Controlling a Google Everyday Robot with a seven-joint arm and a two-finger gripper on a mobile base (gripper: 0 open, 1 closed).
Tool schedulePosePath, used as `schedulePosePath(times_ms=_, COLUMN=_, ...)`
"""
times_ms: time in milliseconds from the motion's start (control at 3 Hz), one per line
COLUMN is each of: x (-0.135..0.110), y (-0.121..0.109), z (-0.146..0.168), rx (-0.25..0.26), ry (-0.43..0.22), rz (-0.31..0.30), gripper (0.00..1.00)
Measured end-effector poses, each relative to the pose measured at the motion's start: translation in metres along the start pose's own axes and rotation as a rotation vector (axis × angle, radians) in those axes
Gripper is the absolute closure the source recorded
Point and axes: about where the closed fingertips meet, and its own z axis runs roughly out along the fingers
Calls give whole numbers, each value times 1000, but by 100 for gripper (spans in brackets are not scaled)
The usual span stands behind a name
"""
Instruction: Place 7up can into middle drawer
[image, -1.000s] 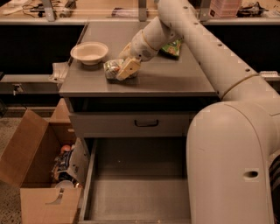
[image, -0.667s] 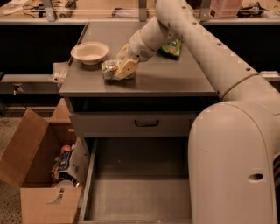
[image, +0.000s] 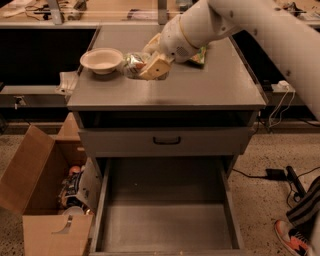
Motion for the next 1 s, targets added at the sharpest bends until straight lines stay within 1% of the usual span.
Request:
schedulePosePath(times_ms=333, x=-4, y=45, z=-37, rx=61, ry=5, rz=95, gripper=100)
schedulePosePath(times_ms=667, x=25, y=70, z=-30, rx=31, ry=49, rz=138, gripper=100)
schedulePosePath(times_ms=1000, x=21, y=68, z=-27, rx=27, ry=45, rz=130, gripper=100)
